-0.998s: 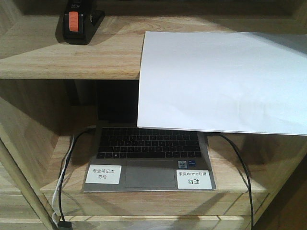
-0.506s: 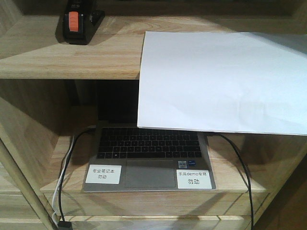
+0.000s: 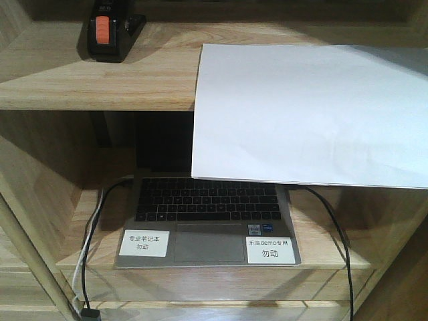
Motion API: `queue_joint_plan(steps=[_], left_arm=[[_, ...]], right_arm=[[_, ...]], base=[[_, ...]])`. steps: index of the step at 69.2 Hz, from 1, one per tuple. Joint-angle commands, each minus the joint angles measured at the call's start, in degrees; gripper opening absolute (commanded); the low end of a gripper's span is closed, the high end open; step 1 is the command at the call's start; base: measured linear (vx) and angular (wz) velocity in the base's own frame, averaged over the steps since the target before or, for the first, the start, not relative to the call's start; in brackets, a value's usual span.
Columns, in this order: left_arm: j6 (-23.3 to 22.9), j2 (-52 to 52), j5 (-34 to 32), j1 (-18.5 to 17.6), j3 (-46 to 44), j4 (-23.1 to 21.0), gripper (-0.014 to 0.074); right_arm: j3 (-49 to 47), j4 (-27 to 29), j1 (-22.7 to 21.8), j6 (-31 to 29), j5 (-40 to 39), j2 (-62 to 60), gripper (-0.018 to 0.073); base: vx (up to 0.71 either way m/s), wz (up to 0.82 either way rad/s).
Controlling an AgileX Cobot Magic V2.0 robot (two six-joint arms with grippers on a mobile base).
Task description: Grab stapler and paper to desk for stapling
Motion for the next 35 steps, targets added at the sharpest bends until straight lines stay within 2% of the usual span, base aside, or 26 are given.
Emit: queue_joint_plan(steps=[1, 20, 35], left_arm=[[-0.4, -0.9, -6.8, -0.2, 0.6, -0.4, -0.0006], [0.1, -0.8, -19.2, -0.2, -1.3, -0.3, -0.0006], [0.1, 0.8, -17.7, -0.2, -11.1, -0.4, -0.0006]], right_arm=[[0.3, -0.1, -0.3, 0.1, -4.4, -0.5, -0.0010], [0.3, -0.1, -0.3, 0.1, -4.4, -0.5, -0.0010], [0.3, -0.1, -0.3, 0.1, -4.4, -0.5, -0.0010]], base=[[0.00, 0.00], [0.00, 0.00], [0.00, 0.00]])
